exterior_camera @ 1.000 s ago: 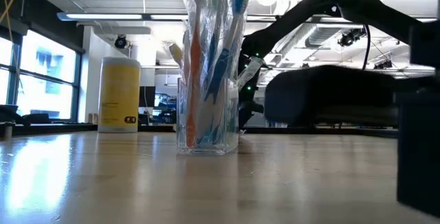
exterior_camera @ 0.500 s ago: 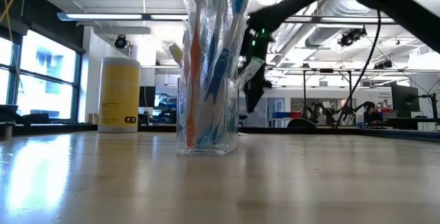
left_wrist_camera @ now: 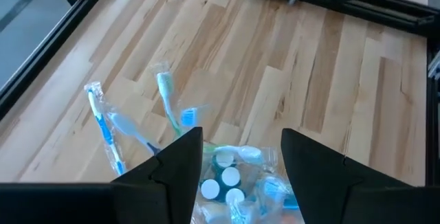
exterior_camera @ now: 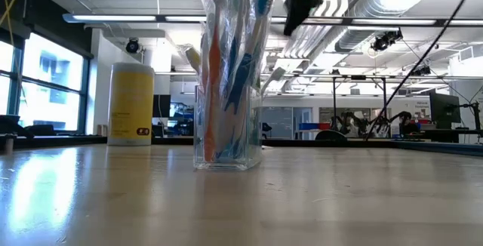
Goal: Pick & Place toothbrushing station
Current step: Put the blue toothbrush into the transparent organizer
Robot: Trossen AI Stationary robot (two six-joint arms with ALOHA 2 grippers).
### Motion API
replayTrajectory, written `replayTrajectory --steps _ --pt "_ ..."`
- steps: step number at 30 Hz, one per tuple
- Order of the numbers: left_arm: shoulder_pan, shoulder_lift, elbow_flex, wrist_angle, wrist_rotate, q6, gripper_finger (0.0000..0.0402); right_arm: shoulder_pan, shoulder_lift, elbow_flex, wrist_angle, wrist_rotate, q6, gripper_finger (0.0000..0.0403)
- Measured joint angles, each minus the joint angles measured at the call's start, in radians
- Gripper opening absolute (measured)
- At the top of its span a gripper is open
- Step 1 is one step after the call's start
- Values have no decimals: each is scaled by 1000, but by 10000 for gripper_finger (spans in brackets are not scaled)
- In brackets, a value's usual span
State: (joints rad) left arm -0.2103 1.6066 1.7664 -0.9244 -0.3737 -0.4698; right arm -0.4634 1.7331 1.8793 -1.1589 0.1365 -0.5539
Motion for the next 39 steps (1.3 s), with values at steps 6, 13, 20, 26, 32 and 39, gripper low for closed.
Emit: replayTrajectory --steps 6,13,20,26,32,39 --pt "-21 -19 0 -4 -7 27 190 113 -202 -12 -14 -37 139 12" --pt "-103 -83 -1 30 -130 21 190 336 -389 -168 56 -42 278 12" --pt "-228 -92 -1 299 -339 175 190 627 -505 -383 343 153 355 12" --pt "-235 -63 0 417 -317 229 190 840 -516 -468 546 331 347 12" --pt "-236 -23 0 480 -287 335 191 943 -488 -489 662 366 345 12" --pt "-242 -7 0 578 -177 467 191 969 -447 -489 679 484 372 12"
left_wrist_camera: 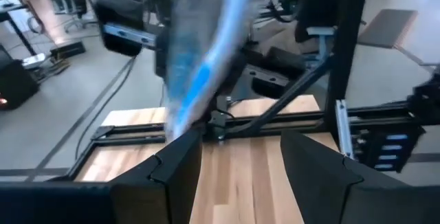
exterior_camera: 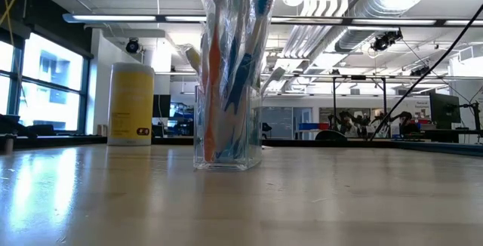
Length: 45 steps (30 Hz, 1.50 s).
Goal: Pick & Place toothbrushing station
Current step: Put the blue toothbrush into the transparent organizer
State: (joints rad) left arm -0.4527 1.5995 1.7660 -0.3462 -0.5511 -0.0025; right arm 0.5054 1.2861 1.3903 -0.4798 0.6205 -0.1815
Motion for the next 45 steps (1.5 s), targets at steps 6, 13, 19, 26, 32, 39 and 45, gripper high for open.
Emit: replayTrajectory --steps 6,13,19,26,32,39,45 --pt "0 0 0 15 7 47 191 -1 38 0 38 10 5 12" --pt "0 0 -1 46 3 33 191 21 59 2 54 97 1 12" --pt "-1 0 -1 35 -13 15 191 86 59 2 48 211 -9 12" --pt "1 0 -1 96 -2 72 191 101 60 2 42 211 -2 12" --pt "1 6 -1 125 60 111 191 95 60 1 33 185 1 12" --pt "31 25 -1 175 69 158 191 94 64 1 22 157 26 12" --pt "40 22 0 168 71 130 156 95 64 1 7 157 46 12"
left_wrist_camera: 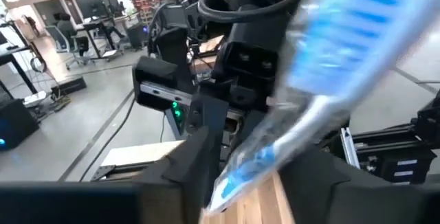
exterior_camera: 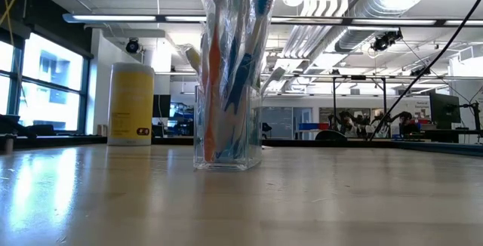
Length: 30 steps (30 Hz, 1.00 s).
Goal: Pick & Place toothbrushing station
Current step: Put the blue toothbrush into the transparent organizer
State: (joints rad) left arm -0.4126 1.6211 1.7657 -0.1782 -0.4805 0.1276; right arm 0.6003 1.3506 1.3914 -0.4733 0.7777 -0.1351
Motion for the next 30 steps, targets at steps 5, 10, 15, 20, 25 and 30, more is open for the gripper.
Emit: replayTrajectory --steps 5,10,15,20,25,30 --pt "-1 0 0 -11 -7 7 32 -1 0 0 -23 -34 74 53" --pt "0 0 0 -21 -3 -20 21 1 0 0 -39 -23 90 122" --pt "0 0 0 -106 -1 -69 14 45 -3 5 -48 -11 138 196" --pt "-55 -12 1 -251 -29 -184 14 140 -17 6 -90 120 196 267" --pt "-184 -14 1 -406 -144 -317 14 208 -19 6 -160 203 282 299" --pt "-325 -20 -46 -530 -332 -538 14 232 -19 6 -207 212 357 298"
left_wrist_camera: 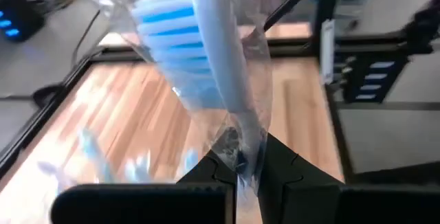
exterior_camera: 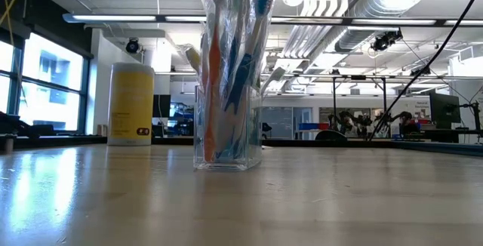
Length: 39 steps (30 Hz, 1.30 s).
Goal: Pick & Place toothbrushing station
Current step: Put the blue toothbrush into the transparent organizer
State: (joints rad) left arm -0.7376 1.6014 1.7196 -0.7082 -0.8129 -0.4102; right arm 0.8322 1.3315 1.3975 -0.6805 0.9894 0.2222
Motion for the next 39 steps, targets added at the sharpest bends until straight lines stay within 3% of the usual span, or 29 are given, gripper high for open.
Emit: replayTrajectory --steps 8,13,16,23,31,39 --pt "-97 2 -336 74 -303 -379 14 -2 0 0 -55 -3 68 281" --pt "-66 3 -443 139 -378 -409 14 -3 0 0 -53 -8 69 278" --pt "-17 3 -460 174 -325 -394 14 -3 0 0 -51 -10 74 279" --pt "112 2 -497 374 -149 -192 14 -3 0 0 -56 -48 117 276" --pt "204 2 -545 385 -33 -211 14 -3 0 0 -71 -53 122 275" --pt "209 2 -728 666 43 -225 14 -4 0 -7 -83 -53 124 275"
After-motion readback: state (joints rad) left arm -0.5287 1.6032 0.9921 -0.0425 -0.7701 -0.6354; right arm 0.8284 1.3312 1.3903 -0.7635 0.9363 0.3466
